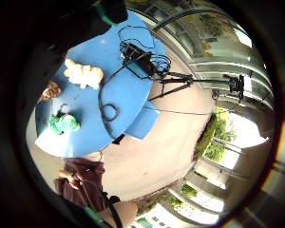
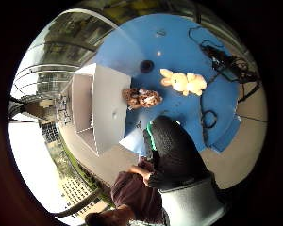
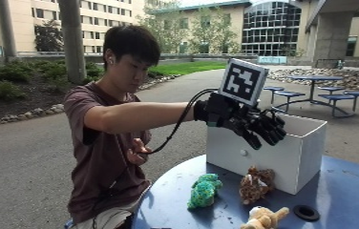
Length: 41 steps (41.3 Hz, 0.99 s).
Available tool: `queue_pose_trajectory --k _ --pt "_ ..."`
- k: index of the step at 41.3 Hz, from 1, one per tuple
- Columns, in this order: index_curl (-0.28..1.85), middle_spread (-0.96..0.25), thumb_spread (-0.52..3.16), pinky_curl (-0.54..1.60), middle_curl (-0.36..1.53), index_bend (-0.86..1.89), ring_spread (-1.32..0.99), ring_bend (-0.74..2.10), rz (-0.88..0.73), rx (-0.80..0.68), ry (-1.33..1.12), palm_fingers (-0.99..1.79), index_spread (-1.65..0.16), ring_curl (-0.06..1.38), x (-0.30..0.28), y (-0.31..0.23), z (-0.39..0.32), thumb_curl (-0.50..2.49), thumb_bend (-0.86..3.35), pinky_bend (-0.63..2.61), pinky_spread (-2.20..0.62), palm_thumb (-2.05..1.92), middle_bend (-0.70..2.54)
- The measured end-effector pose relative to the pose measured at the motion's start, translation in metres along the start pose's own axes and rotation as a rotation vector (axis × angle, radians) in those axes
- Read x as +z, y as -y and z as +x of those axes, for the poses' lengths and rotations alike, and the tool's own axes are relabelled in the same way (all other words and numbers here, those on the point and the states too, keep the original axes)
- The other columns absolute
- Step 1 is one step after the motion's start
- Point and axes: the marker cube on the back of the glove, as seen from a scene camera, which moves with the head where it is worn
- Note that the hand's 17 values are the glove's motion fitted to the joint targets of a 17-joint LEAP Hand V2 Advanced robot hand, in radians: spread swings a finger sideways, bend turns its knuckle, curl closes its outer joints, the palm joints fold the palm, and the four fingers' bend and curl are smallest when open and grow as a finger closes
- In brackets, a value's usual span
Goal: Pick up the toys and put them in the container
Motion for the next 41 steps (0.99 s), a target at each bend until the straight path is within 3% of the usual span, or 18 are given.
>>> queue_pose_trajectory --k 1,7,18,20,21,23,24,25,27,28,31,35,41 --pt "0.19 -0.07 1.37 0.37 0.16 0.08 -0.11 0.50 -0.014 0.004 0.000 -0.29 -0.21 0.24 0.008 0.010 0.002 0.25 0.07 0.93 -0.06 -0.01 0.01" --pt "0.16 -0.07 1.31 0.37 0.20 0.03 -0.06 0.44 -0.102 0.029 -0.058 -0.27 -0.21 0.23 0.072 0.065 0.013 0.27 0.04 0.93 -0.02 0.01 0.17" --pt "0.11 0.02 1.27 0.38 0.23 0.01 -0.01 0.47 -0.256 -0.119 -0.026 -0.20 -0.19 0.25 0.200 0.117 0.018 0.32 0.05 0.96 0.01 0.13 0.18" --pt "0.08 0.02 1.33 0.38 0.27 -0.03 -0.05 0.70 -0.233 -0.124 -0.037 0.13 -0.18 0.31 0.214 0.122 0.016 0.35 0.15 0.99 -0.03 0.29 0.27" --pt "0.08 0.02 1.33 0.37 0.27 -0.02 -0.06 0.72 -0.212 -0.126 -0.041 0.13 -0.18 0.30 0.219 0.124 0.016 0.36 0.16 0.98 -0.03 0.31 0.28" --pt "0.05 -0.02 1.39 0.36 0.30 0.00 -0.15 0.91 -0.156 -0.131 -0.038 0.50 -0.18 0.33 0.225 0.126 0.017 0.38 0.23 1.01 -0.15 0.41 0.41" --pt "0.04 -0.04 1.41 0.34 0.31 0.04 -0.18 0.94 -0.125 -0.133 -0.031 0.66 -0.18 0.33 0.227 0.126 0.017 0.39 0.25 1.02 -0.21 0.46 0.45" --pt "0.08 -0.09 1.42 0.31 0.35 0.24 -0.22 0.96 -0.097 -0.136 -0.022 1.03 -0.17 0.33 0.229 0.127 0.017 0.42 0.30 0.97 -0.28 0.54 0.58" --pt "0.13 -0.13 1.46 0.27 0.38 0.40 -0.25 1.00 -0.050 -0.143 0.000 1.30 -0.15 0.33 0.232 0.127 0.017 0.44 0.36 0.84 -0.35 0.63 0.67" --pt "0.13 -0.15 1.46 0.30 0.38 0.38 -0.26 1.01 -0.032 -0.148 0.012 1.22 -0.15 0.36 0.233 0.126 0.017 0.45 0.37 0.86 -0.37 0.65 0.66" --pt "0.26 -0.16 1.44 0.29 0.47 0.68 -0.27 1.02 0.023 -0.161 0.050 1.45 -0.11 0.41 0.236 0.125 0.014 0.49 0.42 0.73 -0.42 0.75 0.87" --pt "0.35 -0.16 1.43 0.31 0.51 0.90 -0.28 1.12 0.118 -0.143 0.092 1.52 -0.06 0.46 0.239 0.125 0.006 0.55 0.47 0.70 -0.44 0.84 0.98" --pt "0.44 -0.14 1.49 0.33 0.54 1.06 -0.25 1.25 0.136 -0.104 0.137 1.44 0.01 0.51 0.238 0.117 -0.006 0.64 0.58 0.71 -0.40 0.98 1.05"
